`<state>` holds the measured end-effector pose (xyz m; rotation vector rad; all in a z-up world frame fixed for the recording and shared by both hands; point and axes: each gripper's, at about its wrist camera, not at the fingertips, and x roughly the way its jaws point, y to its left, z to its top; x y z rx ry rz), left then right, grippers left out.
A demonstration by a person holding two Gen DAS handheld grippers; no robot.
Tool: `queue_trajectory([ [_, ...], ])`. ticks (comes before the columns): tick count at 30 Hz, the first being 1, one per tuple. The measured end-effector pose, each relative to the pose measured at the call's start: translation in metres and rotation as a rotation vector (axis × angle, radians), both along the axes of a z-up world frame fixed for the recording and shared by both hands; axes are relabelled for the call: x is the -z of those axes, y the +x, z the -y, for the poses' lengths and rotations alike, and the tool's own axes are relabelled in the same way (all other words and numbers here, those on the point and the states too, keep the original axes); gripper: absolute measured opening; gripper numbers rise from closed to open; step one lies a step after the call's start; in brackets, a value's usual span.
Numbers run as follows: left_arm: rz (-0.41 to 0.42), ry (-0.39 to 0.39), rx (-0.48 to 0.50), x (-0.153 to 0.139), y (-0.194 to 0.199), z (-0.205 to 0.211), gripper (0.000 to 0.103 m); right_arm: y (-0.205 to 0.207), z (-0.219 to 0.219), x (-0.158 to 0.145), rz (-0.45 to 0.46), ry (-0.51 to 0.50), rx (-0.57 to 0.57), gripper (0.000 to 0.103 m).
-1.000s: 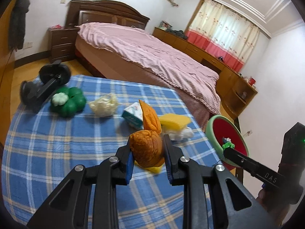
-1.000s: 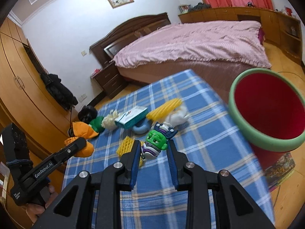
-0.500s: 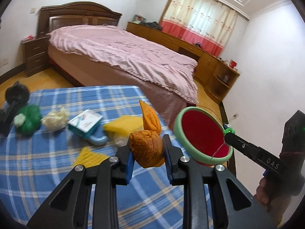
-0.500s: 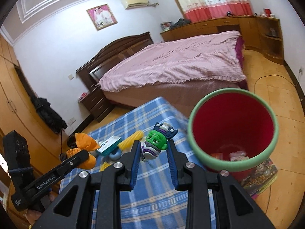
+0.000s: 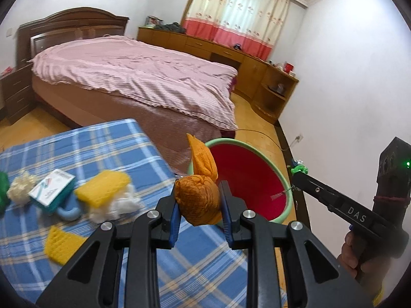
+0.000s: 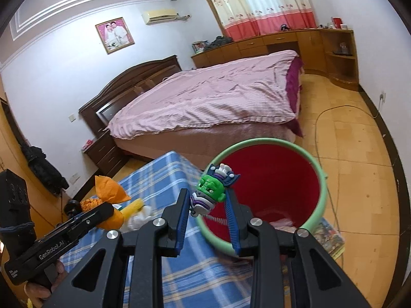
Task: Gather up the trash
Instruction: 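Carry orange toy and green figure over the red bin and open both grippers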
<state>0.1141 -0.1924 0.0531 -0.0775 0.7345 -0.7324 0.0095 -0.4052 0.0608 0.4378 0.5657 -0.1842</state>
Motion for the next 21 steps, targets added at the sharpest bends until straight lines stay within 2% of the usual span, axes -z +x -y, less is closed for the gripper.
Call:
queue_trajectory([
  [12, -0.021, 0.041, 0.069, 0.029, 0.012, 0.058, 0.027, 0.009, 0.047, 0.034, -0.04, -0.02, 0.063, 0.031],
  [21, -0.101, 0.085, 0.099, 0.068, 0.026, 0.096, 0.027, 0.014, 0.065, 0.071, -0.088, -0.009, 0.061, 0.031],
])
